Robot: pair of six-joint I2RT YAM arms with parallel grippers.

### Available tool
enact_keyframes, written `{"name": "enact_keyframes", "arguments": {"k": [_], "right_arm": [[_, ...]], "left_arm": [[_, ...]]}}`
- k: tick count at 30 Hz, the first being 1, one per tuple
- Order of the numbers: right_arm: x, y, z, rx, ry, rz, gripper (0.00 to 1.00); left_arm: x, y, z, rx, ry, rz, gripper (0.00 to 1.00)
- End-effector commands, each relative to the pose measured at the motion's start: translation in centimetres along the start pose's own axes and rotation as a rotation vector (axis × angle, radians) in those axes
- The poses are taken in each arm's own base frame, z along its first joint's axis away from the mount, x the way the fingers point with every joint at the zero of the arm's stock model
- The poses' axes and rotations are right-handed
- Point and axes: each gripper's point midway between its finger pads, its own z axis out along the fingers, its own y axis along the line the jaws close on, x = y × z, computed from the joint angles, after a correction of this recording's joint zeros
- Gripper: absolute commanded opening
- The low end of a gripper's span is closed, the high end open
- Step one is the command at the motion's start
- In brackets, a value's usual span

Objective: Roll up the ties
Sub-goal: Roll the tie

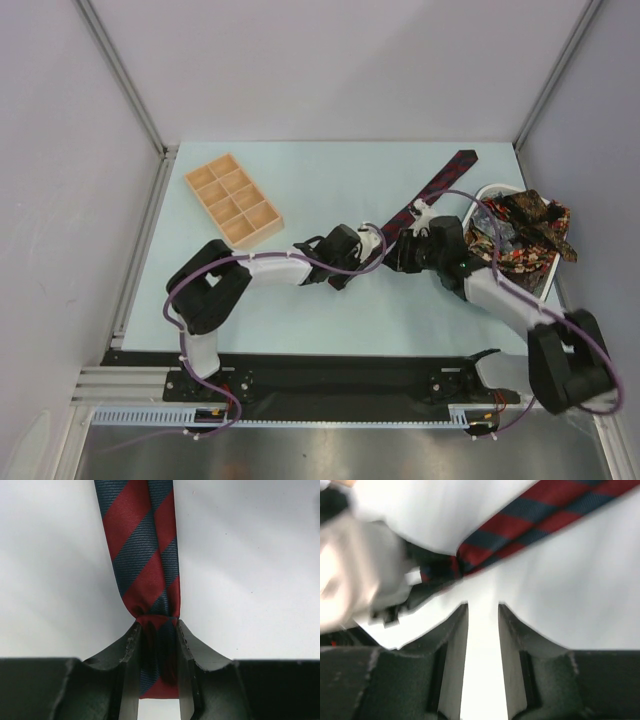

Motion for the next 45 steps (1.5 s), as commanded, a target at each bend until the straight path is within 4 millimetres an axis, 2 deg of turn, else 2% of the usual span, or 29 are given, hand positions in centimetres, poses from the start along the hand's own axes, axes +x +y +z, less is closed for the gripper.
{"name": "enact_keyframes", "arguments": {"k": [1, 3, 4, 5, 6, 8, 9, 11, 13, 14, 16, 17, 20, 21, 23, 24, 26, 27, 29, 30, 31, 33, 34, 36, 38, 39, 41, 42, 45], "right_arm": [[-2.7, 0.4, -4.0, 0.157, -0.233, -0.078, 0.36], [-0.2, 0.2, -5.6, 0.296, -0.238, -0.16, 0.37], [-0.8, 1.6, -7.4, 0.286, -0.311, -0.187, 0.37], [-0.5, 2.0, -8.0, 0.293, -0.327, -0.203, 0.37], [1.1, 3.1, -8.2, 0.274, -0.316, -0.249, 0.37], [1.5, 4.3, -9.4, 0.258, -0.358, -0.271, 0.36], [1.9, 4.1, -9.8, 0.295, -0.377, -0.295, 0.36], [3.9, 5.9, -9.7, 0.244, -0.356, -0.382, 0.35], [4.3, 6.5, -10.0, 0.258, -0.386, -0.434, 0.35], [5.6, 8.3, -10.0, 0.202, -0.374, -0.486, 0.36], [6.1, 8.9, -10.0, 0.223, -0.397, -0.549, 0.36], [7.1, 10.2, -10.0, 0.18, -0.401, -0.59, 0.36], [8.3, 11.2, -9.6, 0.197, -0.407, -0.727, 0.38], [9.2, 12.6, -9.2, 0.16, -0.397, -0.772, 0.38], [10.1, 13.5, -8.6, 0.156, -0.368, -0.868, 0.41], [10.1, 14.7, -8.6, 0.147, -0.367, -0.886, 0.41], [11.5, 14.9, -7.0, 0.195, -0.305, -0.995, 0.4], [11.3, 16.0, -6.5, 0.204, -0.301, -1.009, 0.4], [12.9, 15.2, -4.4, 0.297, -0.236, -1.108, 0.39], [12.5, 15.2, -4.0, 0.356, -0.249, -1.125, 0.39], [13.1, 15.4, -2.3, 0.413, -0.22, -1.169, 0.39], [13.2, 15.3, -1.2, 0.492, -0.185, -1.225, 0.38], [12.6, 16.7, -0.2, 0.512, -0.192, -1.207, 0.39], [13.9, 15.3, 1.7, 0.587, -0.111, -1.277, 0.39], [13.0, 15.8, 3.0, 0.632, -0.087, -1.264, 0.41], [13.8, 15.1, 4.2, 0.646, -0.036, -1.284, 0.41], [12.9, 15.2, 5.4, 0.688, -0.007, -1.268, 0.45], [13.2, 14.4, 6.3, 0.716, 0.024, -1.281, 0.46], [12.4, 13.4, 7.6, 0.783, 0.073, -1.289, 0.48]], "left_arm": [[5.6, -0.3, 0.7, 0.006, 0.198, -0.025, 0.3], [5.9, -0.4, 0.9, 0.011, 0.211, -0.034, 0.29], [6.0, -0.4, 1.0, 0.014, 0.217, -0.033, 0.29], [5.8, -0.5, 1.1, 0.017, 0.217, -0.035, 0.29], [5.9, -0.5, 1.1, 0.016, 0.221, -0.038, 0.29], [5.7, -0.5, 1.0, 0.017, 0.215, -0.041, 0.29], [5.8, -0.5, 1.0, 0.018, 0.217, -0.04, 0.29], [5.8, -0.5, 1.0, 0.018, 0.218, -0.038, 0.29], [5.9, -0.5, 1.0, 0.018, 0.223, -0.04, 0.29], [6.1, -0.5, 1.1, 0.017, 0.23, -0.039, 0.29], [5.9, -0.5, 1.0, 0.018, 0.226, -0.038, 0.29], [5.9, -0.5, 1.0, 0.017, 0.224, -0.039, 0.29], [5.7, -1.3, 1.0, 0.061, 0.22, -0.043, 0.29], [5.6, -1.3, 1.0, 0.062, 0.219, -0.045, 0.29], [6.0, -1.3, 1.1, 0.062, 0.232, -0.045, 0.29], [6.0, -1.3, 1.1, 0.062, 0.235, -0.045, 0.29], [6.2, -1.3, 1.1, 0.063, 0.248, -0.045, 0.29], [6.3, -1.3, 1.2, 0.058, 0.255, -0.044, 0.29], [6.4, -1.3, 1.2, 0.06, 0.266, -0.043, 0.29], [6.5, -1.4, 1.3, 0.065, 0.272, -0.045, 0.29], [6.8, -1.5, 1.1, 0.068, 0.287, -0.046, 0.29], [6.9, -1.5, 1.1, 0.062, 0.296, -0.071, 0.29], [7.3, -1.5, 1.1, 0.059, 0.313, -0.071, 0.29], [7.3, -1.5, 1.2, 0.062, 0.319, -0.074, 0.29], [7.4, -1.7, 1.1, 0.069, 0.328, -0.074, 0.29], [7.4, -1.7, 1.1, 0.071, 0.33, -0.075, 0.29], [7.4, -1.9, 1.1, 0.08, 0.333, -0.076, 0.29], [7.5, -1.9, 1.0, 0.083, 0.339, -0.077, 0.29], [7.5, -2.0, 1.0, 0.088, 0.343, -0.078, 0.29]]}}
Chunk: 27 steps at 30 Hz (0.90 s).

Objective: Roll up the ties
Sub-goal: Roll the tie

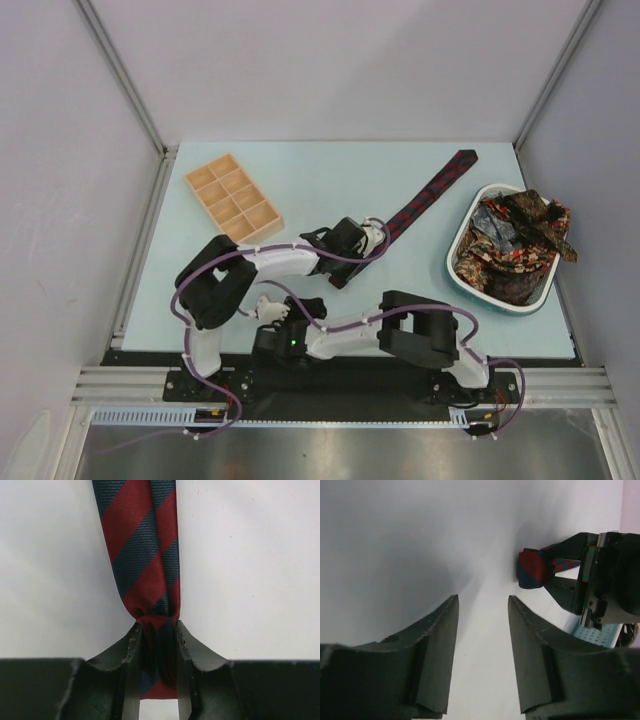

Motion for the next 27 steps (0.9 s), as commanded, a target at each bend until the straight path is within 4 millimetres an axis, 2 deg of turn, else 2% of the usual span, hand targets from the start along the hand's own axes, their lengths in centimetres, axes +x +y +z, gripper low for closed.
{"name": "enact_keyframes", "arguments": {"k": [1, 6, 14, 24, 27], "right_arm": [[0.6, -1.7, 1.7, 0.065, 0.096, -0.043, 0.5], [1.8, -2.4, 4.0, 0.058, 0.18, -0.051, 0.51], [4.1, -2.7, 6.2, 0.047, 0.22, -0.109, 0.54], [6.3, -3.1, 7.9, 0.006, 0.289, -0.11, 0.53], [6.9, -3.4, 8.4, 0.008, 0.312, -0.139, 0.49]], "left_arm": [[7.6, -1.4, 1.5, 0.062, 0.257, -0.044, 0.29], [7.9, -1.3, 1.6, 0.056, 0.288, -0.042, 0.29], [8.1, -1.2, 1.8, 0.044, 0.334, -0.048, 0.28], [8.2, -1.4, 1.4, 0.048, 0.402, -0.072, 0.27], [8.1, -1.1, 1.3, 0.033, 0.408, -0.073, 0.27]]}}
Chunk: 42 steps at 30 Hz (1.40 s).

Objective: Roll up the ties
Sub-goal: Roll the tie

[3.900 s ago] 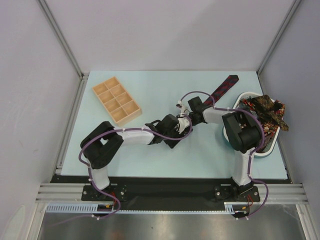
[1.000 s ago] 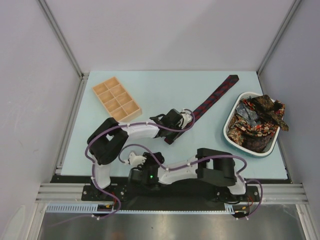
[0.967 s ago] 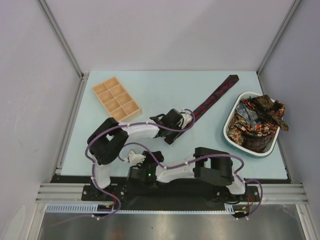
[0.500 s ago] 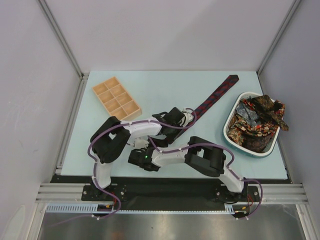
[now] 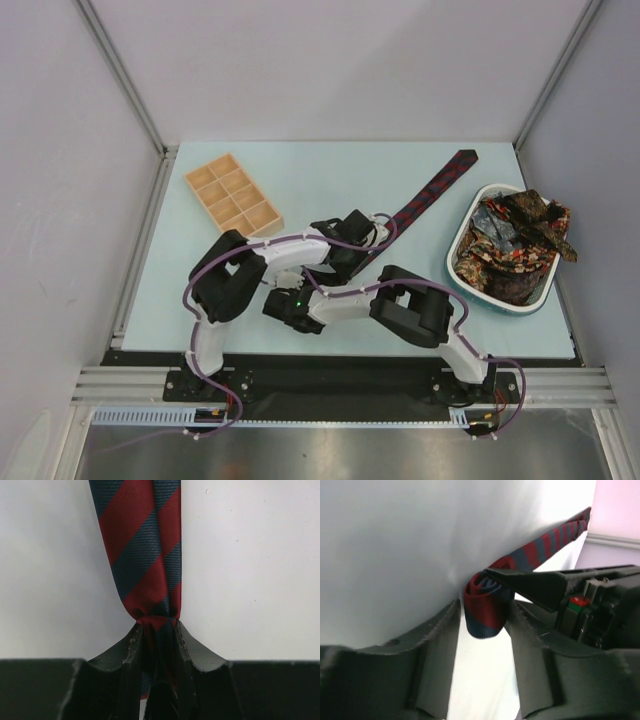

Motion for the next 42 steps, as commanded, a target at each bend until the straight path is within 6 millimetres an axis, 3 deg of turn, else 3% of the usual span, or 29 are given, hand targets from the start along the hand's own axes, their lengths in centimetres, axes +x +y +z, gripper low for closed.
{"name": "enact_keyframes", "arguments": {"k": [1, 7, 12, 18, 23, 24, 25, 27, 28, 30, 31, 35, 40, 42], "right_arm": [[2.5, 2.9, 1.8, -0.099, 0.073, -0.048, 0.43], [2.7, 2.6, 1.9, -0.099, 0.078, -0.038, 0.24], [2.1, 2.4, 1.4, -0.113, 0.054, -0.014, 0.22], [1.0, 2.1, 0.5, -0.144, 0.02, 0.006, 0.22], [0.4, 1.6, -0.1, -0.182, -0.006, 0.03, 0.22], [0.2, 1.4, -0.3, -0.188, -0.014, 0.038, 0.22], [0.1, 1.4, -0.4, -0.195, -0.019, 0.036, 0.22], [0.0, 1.3, -0.5, -0.2, -0.022, 0.042, 0.22], [-0.1, 1.2, -0.6, -0.21, -0.027, 0.047, 0.22], [-0.2, 1.3, -0.7, -0.238, -0.029, 0.055, 0.22], [-0.6, 0.9, -1.0, -0.252, -0.04, 0.073, 0.22], [-1.4, 0.3, -1.6, -0.341, -0.069, 0.147, 0.21], [-2.4, -0.7, -2.3, -0.476, -0.109, 0.264, 0.21], [-2.7, -1.1, -2.8, -0.541, -0.123, 0.312, 0.21]], "left_arm": [[7.8, -0.9, 2.2, 0.033, 0.274, -0.04, 0.27], [6.5, -0.8, 1.1, 0.019, 0.221, -0.05, 0.31], [4.3, -0.5, -0.5, -0.002, 0.164, -0.06, 0.38], [-0.5, 0.6, -4.3, 0.0, -0.016, -0.137, 0.53], [-2.2, 4.3, -7.2, -0.011, -0.166, -0.284, 0.68], [-2.9, 4.9, -8.7, -0.008, -0.217, -0.31, 0.7], [-1.9, 6.3, -8.8, -0.014, -0.224, -0.376, 0.72], [-3.5, 7.1, -11.0, 0.024, -0.344, -0.422, 0.77], [-2.4, 8.4, -11.1, 0.019, -0.354, -0.488, 0.79], [-3.1, 10.1, -13.3, 0.012, -0.459, -0.555, 0.82], [-1.9, 10.6, -13.0, 0.003, -0.456, -0.588, 0.83], [-0.6, 13.5, -14.9, -0.018, -0.578, -0.715, 0.89], [2.7, 15.5, -14.8, -0.02, -0.623, -0.876, 0.92], [2.7, 16.1, -15.5, -0.017, -0.676, -0.909, 0.94]]}}
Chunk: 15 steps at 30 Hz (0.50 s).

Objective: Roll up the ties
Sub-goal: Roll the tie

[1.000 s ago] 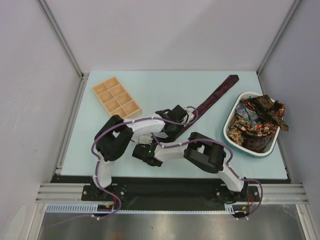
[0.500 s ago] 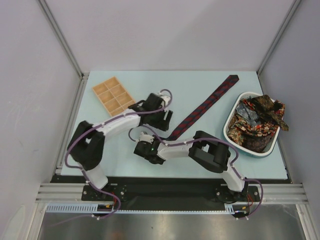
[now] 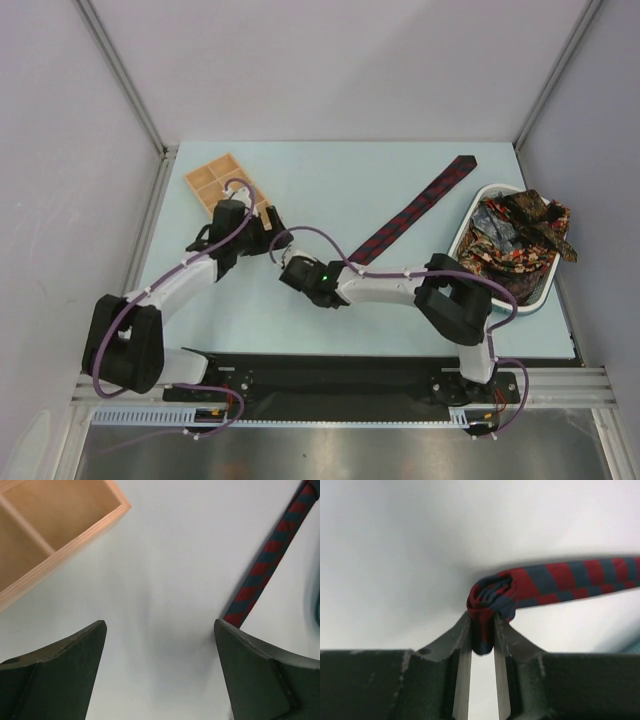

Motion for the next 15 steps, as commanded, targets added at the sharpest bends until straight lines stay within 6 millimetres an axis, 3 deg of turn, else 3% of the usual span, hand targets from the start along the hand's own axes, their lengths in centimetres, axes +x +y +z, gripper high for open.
{"name": "enact_keyframes", "arguments": {"k": [1, 8, 15], "right_arm": [[-2.2, 0.3, -1.8, -0.172, -0.087, 0.133, 0.21], [-2.1, -1.1, -1.7, -0.406, -0.08, 0.313, 0.22], [-2.6, 0.0, -3.2, -0.806, -0.084, 0.514, 0.21]], "left_arm": [[-2.7, -0.8, -1.0, 0.086, -0.123, -0.11, 0.94], [-1.7, 0.0, -1.1, 0.117, -0.118, -0.154, 0.97], [-0.3, -0.8, -0.6, 0.098, -0.089, -0.042, 0.96]]}}
